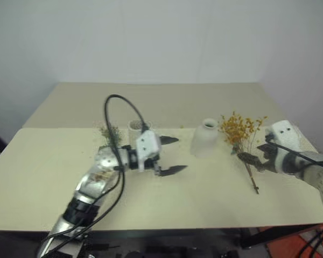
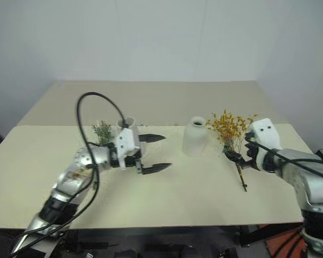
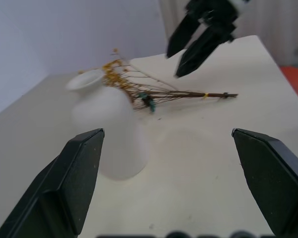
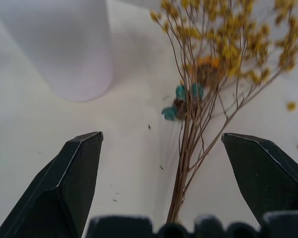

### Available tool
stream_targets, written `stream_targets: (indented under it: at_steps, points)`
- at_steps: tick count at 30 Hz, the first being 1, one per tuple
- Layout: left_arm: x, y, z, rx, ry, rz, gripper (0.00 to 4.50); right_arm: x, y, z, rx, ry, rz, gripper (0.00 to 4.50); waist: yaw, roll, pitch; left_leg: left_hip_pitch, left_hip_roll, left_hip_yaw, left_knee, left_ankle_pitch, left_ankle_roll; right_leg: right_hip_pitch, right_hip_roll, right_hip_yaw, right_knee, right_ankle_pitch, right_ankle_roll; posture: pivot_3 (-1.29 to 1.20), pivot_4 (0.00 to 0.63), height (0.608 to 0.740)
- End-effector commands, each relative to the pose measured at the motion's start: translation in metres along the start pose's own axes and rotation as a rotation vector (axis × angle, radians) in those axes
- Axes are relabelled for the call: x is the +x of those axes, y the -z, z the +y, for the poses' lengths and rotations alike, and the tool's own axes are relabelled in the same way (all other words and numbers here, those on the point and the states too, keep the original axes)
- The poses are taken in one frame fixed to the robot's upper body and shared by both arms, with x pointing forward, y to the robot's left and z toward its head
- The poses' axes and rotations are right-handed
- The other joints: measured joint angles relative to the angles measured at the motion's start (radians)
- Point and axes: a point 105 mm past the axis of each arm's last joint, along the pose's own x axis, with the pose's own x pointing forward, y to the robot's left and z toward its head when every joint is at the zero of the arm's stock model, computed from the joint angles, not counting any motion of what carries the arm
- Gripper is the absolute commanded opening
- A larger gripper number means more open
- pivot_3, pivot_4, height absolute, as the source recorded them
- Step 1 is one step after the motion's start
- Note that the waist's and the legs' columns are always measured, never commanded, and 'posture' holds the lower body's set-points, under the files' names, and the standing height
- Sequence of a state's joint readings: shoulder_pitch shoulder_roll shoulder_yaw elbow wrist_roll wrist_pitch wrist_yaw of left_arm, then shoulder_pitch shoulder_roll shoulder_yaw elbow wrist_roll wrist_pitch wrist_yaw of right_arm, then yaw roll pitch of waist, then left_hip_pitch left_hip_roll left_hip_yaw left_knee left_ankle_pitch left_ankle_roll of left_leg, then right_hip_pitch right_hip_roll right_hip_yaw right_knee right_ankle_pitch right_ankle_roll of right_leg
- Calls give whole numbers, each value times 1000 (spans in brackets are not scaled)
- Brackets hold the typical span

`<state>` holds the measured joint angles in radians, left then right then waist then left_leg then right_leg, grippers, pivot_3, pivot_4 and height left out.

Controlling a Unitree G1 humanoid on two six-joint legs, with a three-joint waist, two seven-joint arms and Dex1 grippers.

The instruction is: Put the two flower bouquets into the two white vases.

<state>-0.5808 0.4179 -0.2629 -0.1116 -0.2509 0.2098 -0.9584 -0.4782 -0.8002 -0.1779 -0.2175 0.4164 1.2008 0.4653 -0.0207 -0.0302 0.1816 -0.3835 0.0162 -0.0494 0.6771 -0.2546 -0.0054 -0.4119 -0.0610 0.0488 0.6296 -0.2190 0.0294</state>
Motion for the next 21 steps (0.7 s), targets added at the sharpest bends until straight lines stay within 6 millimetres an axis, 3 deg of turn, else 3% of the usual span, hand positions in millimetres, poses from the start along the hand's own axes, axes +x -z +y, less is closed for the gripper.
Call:
stream_targets:
  at_steps: [1,3,17,21]
  points:
    - [6,-8,-2,44,30,-31,4500,4,-3,-13,46,87,28,4477,2,1,-1,-4,0,0,0,0,0,-5,0,1,2,0,0,0,150,740]
    - [9,-8,-4,43,38,-36,4500,9,-2,-17,82,100,33,4477,5,2,0,-8,0,0,0,0,0,-12,0,2,4,1,-1,0,150,740]
    - [9,-6,-14,46,41,-21,4500,44,3,-39,140,118,77,4477,0,2,-1,-6,-1,3,1,0,0,-10,0,4,2,3,0,0,150,740]
    - [7,-6,-12,49,24,-17,4500,49,-2,-42,135,99,70,3635,0,2,-1,-6,-1,4,1,0,0,-10,0,5,2,3,0,0,150,740]
